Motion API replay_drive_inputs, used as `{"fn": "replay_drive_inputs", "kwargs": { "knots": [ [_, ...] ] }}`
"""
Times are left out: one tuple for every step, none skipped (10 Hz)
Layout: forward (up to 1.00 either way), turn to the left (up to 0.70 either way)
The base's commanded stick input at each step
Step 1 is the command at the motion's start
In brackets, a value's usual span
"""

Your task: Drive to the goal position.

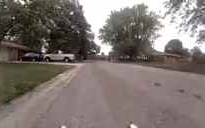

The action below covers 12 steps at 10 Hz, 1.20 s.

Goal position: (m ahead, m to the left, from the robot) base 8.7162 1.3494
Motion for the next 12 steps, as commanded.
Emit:
{"fn": "replay_drive_inputs", "kwargs": {
  "knots": [
    [0.7, -0.28],
    [0.7, 0.0],
    [0.7, 0.0],
    [0.7, 0.0],
    [0.7, 0.0],
    [0.7, 0.0],
    [0.7, 0.0],
    [0.7, 0.0],
    [0.7, 0.0],
    [0.7, 0.0],
    [0.7, 0.0],
    [0.7, -0.01]
  ]
}}
